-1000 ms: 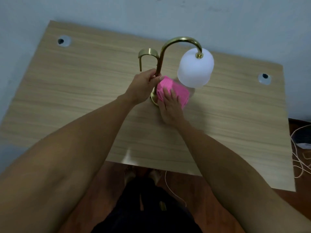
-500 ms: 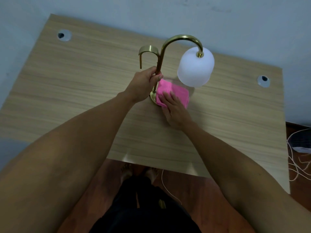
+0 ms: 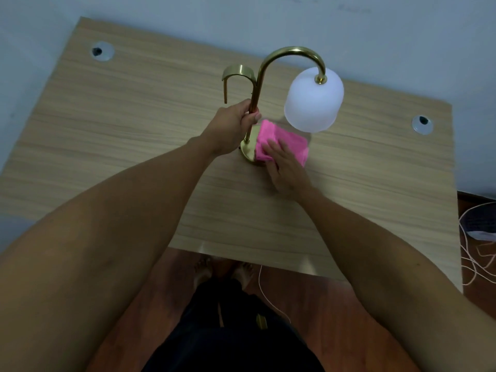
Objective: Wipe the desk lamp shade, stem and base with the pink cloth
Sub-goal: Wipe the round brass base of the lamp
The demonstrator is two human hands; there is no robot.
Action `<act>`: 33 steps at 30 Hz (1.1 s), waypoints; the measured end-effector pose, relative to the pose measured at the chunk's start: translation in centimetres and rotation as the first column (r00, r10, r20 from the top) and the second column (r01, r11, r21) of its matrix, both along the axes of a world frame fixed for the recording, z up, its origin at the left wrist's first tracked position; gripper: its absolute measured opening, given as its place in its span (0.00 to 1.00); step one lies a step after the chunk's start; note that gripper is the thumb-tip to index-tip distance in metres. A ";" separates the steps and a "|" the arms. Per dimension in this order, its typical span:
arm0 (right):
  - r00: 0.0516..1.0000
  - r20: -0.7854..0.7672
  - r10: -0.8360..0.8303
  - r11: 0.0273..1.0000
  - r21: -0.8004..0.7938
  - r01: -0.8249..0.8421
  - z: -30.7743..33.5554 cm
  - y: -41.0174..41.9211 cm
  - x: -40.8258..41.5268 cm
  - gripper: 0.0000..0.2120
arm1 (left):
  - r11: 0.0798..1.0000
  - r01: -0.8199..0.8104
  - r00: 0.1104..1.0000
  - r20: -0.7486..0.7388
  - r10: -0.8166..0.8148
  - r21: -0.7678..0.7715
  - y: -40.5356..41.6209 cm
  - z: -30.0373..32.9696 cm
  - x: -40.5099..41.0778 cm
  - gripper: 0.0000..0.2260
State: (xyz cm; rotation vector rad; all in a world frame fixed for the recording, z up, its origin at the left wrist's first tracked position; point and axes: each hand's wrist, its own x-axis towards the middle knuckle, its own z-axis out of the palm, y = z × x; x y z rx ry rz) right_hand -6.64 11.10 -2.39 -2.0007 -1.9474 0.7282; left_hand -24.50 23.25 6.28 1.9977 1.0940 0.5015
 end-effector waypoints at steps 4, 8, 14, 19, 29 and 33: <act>0.998 0.063 -0.007 1.000 -0.021 0.008 0.4 4.2 -1.9 0.25 | 1.000 0.017 1.000 -0.015 -0.017 0.007 0.2 0.0 0.0 0.09; 0.990 0.063 0.124 0.991 -0.060 -0.120 0.1 2.7 -0.6 0.27 | 0.999 0.033 0.999 -0.017 -0.033 0.013 0.3 -0.1 -0.1 0.09; 0.993 0.064 0.098 0.994 -0.057 -0.094 1.5 4.3 0.4 0.25 | 0.999 0.042 0.999 -0.033 -0.042 0.010 0.4 -0.2 -0.1 0.10; 0.974 0.049 0.222 0.973 -0.072 -0.218 1.3 5.5 0.0 0.23 | 0.996 0.075 0.997 -0.035 -0.073 0.040 0.6 -0.3 -0.1 0.09; 0.969 0.174 0.176 0.983 -0.083 -0.164 0.9 5.4 -1.1 0.29 | 0.998 0.062 0.998 -0.018 -0.062 0.019 0.5 -0.4 -0.1 0.10; 0.971 0.173 0.164 0.986 -0.070 -0.154 -0.7 1.2 -1.2 0.30 | 0.998 0.061 0.998 -0.008 -0.061 0.012 0.5 -0.4 -0.1 0.09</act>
